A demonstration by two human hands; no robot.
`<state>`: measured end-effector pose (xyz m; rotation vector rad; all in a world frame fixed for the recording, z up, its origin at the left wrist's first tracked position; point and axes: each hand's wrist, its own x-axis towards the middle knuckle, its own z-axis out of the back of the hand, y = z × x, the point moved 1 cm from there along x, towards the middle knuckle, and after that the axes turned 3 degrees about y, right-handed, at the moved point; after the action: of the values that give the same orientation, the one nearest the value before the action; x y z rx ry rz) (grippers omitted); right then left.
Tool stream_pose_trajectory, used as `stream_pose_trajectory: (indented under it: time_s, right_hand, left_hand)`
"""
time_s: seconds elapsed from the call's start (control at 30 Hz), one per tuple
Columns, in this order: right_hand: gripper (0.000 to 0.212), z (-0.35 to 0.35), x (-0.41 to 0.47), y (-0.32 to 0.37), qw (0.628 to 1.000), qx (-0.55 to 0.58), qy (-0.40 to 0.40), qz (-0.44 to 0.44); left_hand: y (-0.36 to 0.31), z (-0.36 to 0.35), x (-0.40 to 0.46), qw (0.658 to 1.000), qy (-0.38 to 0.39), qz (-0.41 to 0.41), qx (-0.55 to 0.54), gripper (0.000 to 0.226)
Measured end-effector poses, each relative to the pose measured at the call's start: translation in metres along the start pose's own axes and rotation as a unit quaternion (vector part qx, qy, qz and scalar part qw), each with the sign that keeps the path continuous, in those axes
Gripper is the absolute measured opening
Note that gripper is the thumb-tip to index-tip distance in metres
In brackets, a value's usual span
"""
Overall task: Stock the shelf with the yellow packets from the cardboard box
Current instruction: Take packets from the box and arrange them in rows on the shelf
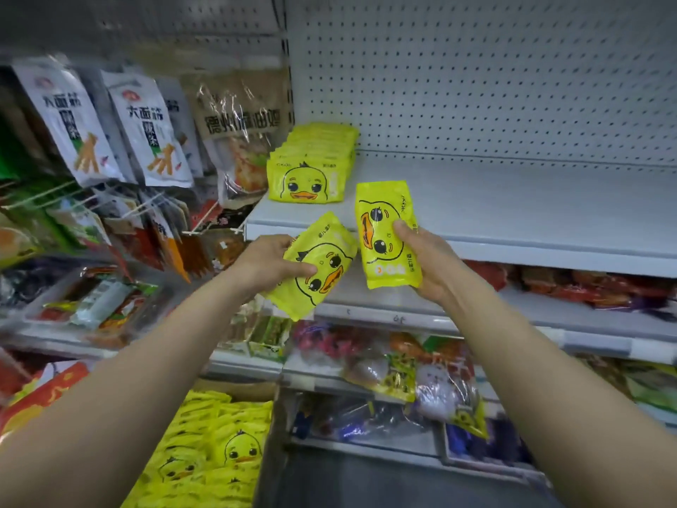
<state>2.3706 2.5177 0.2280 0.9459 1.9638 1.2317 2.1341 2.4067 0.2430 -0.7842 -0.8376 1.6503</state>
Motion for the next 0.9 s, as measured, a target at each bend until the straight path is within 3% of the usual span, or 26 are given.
stream_pose_trajectory:
  time_s: [0.17,0.37,0.53,0.7,0.9]
  right_hand:
    - [0.036,0.022,0.015,0.046,0.997,-0.049,-0.04,0.043]
    - [0.042,0.049,0.062,0.101,0.988,-0.113,-0.06,0.09]
    - [0.037,0.075,0.106,0.142,0.981,-0.143,-0.074,0.109]
    - [0.035,0.094,0.153,0.171,0.971,-0.176,-0.105,0.12]
    - [0.035,0.114,0.187,0.186,0.958,-0.218,-0.124,0.14]
  left_hand:
    - [-0.048,0.001,0.042,0.997,-0.007,-0.021,0.077,0.049]
    - [-0.091,-0.006,0.124,0.987,0.023,-0.065,0.144,0.046]
    - [-0.131,-0.017,0.205,0.95,0.107,-0.119,0.266,0.025]
    - [-0.153,-0.024,0.273,0.915,0.148,-0.149,0.345,0.03]
    - [-0.165,-0.027,0.334,0.901,0.121,-0.18,0.375,0.052]
